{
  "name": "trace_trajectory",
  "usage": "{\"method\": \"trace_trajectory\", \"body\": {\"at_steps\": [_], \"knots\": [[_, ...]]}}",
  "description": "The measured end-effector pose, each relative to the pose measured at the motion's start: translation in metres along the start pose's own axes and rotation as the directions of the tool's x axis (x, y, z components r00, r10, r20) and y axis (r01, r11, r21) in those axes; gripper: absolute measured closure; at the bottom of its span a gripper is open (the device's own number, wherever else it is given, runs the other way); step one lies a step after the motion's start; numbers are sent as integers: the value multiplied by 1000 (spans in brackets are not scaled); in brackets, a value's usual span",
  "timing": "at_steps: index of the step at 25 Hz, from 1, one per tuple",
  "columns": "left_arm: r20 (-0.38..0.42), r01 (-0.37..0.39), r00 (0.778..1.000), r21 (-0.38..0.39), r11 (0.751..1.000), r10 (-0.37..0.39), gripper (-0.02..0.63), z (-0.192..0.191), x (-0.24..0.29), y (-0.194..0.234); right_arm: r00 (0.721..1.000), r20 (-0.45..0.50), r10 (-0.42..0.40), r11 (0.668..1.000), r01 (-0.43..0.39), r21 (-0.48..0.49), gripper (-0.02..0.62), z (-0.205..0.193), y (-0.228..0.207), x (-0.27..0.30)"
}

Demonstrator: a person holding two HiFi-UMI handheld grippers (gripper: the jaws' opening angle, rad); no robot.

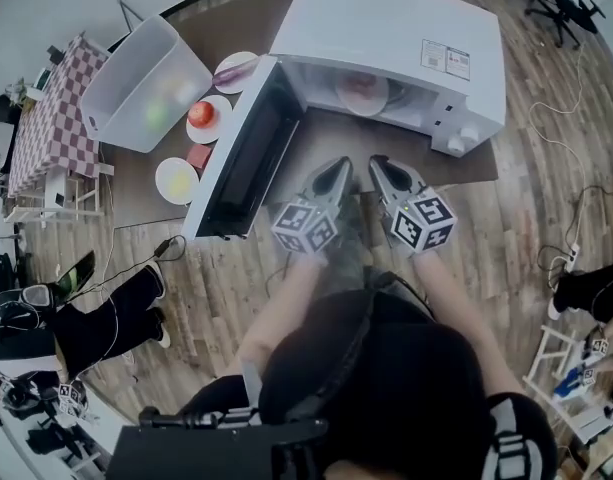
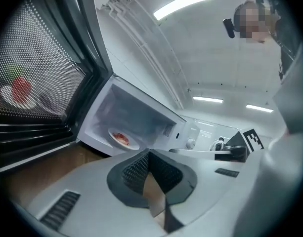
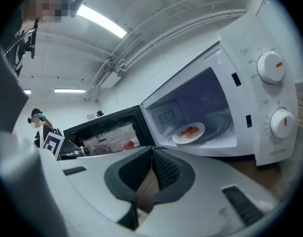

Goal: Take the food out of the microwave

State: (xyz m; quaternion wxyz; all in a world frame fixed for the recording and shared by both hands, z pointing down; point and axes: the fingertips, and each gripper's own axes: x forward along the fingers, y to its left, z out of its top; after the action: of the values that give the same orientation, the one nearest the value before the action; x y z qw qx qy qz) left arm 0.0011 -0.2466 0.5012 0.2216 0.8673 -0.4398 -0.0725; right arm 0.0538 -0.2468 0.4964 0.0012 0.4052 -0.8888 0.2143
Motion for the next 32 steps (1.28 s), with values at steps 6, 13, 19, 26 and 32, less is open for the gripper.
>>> {"method": "trace_trajectory", "body": {"at_steps": [6, 13, 19, 26, 32], "knots": [[18, -2, 1000, 1, 1000, 2, 606, 2, 8, 11, 1000, 9, -14, 1000, 14, 22, 587, 1, -10, 15], [33, -12, 999, -8, 1000, 12, 604, 3, 18, 25, 998, 32, -56, 971, 47, 236, 531, -2, -33, 33], [34, -21, 999, -11, 1000, 21, 604, 2, 29, 35, 996, 40, -78, 866, 48, 497, 524, -3, -52, 51], [20, -37, 999, -12, 999, 37, 604, 3, 30, 45, 991, 98, -88, 630, -21, 776, 457, -2, -71, 76], [3, -50, 999, -19, 999, 50, 604, -1, 29, 53, 983, 109, -149, 512, -18, 859, 457, -3, -89, 92]]}}
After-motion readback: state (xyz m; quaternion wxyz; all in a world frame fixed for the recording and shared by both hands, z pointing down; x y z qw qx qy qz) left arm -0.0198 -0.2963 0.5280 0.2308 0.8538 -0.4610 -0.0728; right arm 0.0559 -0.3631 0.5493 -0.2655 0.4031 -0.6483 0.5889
